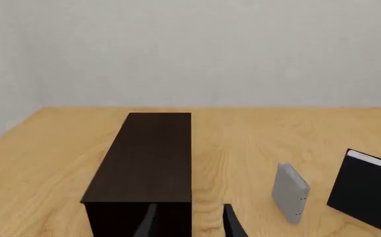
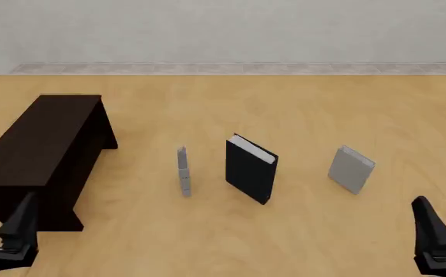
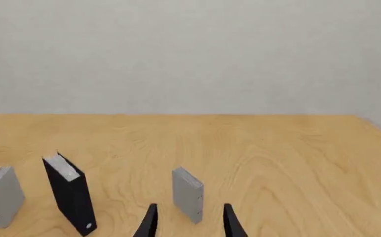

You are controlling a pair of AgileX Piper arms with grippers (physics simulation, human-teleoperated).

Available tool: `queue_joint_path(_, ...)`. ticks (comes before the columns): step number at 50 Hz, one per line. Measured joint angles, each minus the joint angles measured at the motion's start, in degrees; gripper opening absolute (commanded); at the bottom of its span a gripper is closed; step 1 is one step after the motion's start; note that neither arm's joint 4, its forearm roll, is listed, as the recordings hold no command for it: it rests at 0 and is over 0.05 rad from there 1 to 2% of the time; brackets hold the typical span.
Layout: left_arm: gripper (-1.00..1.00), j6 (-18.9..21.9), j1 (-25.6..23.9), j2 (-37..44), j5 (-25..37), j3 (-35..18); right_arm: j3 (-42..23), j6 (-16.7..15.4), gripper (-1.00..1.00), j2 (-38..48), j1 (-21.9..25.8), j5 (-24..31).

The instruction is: Pick up the book in the middle and place it on the cabinet shelf.

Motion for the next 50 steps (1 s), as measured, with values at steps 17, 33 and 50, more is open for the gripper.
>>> queue_joint_path(17,1.0,-1.8,-0.3,-3.8,5.2,-5.6,-0.6,-0.2,1.0,0.2,-0.1,0.3)
queue_joint_path(33,1.0,-3.4,-0.7,3.7,7.5,-17.6,-0.8,-0.4,1.0,0.1,-0.1,0.4)
queue_joint_path(50,1.0,-3.6,-3.2,16.5,11.4,-30.6,-1.0,-0.2,1.0,0.2,-0.1,0.7)
